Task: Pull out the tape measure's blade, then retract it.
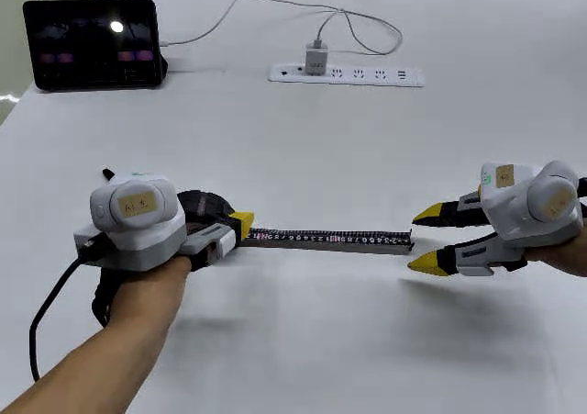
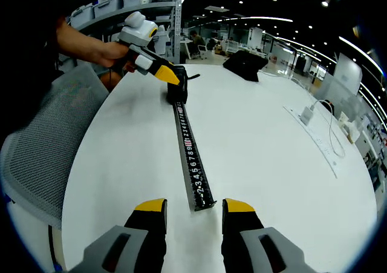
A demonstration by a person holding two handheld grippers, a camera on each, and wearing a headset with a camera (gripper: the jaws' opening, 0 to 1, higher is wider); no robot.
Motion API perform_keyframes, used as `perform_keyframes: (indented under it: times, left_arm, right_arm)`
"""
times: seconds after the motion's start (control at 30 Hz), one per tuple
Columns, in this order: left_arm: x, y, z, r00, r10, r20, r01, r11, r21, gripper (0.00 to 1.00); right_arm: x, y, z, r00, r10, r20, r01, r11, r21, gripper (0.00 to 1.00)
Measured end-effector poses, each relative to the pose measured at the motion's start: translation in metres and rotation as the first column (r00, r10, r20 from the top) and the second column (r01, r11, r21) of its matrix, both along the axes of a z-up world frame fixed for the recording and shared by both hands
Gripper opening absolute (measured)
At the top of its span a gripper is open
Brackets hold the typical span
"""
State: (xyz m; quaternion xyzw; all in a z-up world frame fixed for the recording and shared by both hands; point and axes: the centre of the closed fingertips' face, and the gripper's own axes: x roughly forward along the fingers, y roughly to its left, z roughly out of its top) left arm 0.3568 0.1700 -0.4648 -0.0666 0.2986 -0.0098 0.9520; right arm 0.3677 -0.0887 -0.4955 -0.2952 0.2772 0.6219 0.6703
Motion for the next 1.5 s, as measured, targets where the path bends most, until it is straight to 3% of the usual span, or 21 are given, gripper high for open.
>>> perform_keyframes:
  times: [0.8,1.5]
  left_arm:
    - [0.005,0.005,-0.014,0.999,0.030,-0.045,-0.029,0.999,0.022,0.65]
    - [0.008,0.009,-0.024,0.996,0.058,-0.072,-0.056,0.998,0.025,0.64]
  right_arm:
    - [0.012,0.004,-0.019,0.994,0.104,0.016,-0.103,0.992,-0.076,0.13]
    - [0.010,0.005,-0.021,0.990,0.136,0.018,-0.135,0.988,-0.079,0.11]
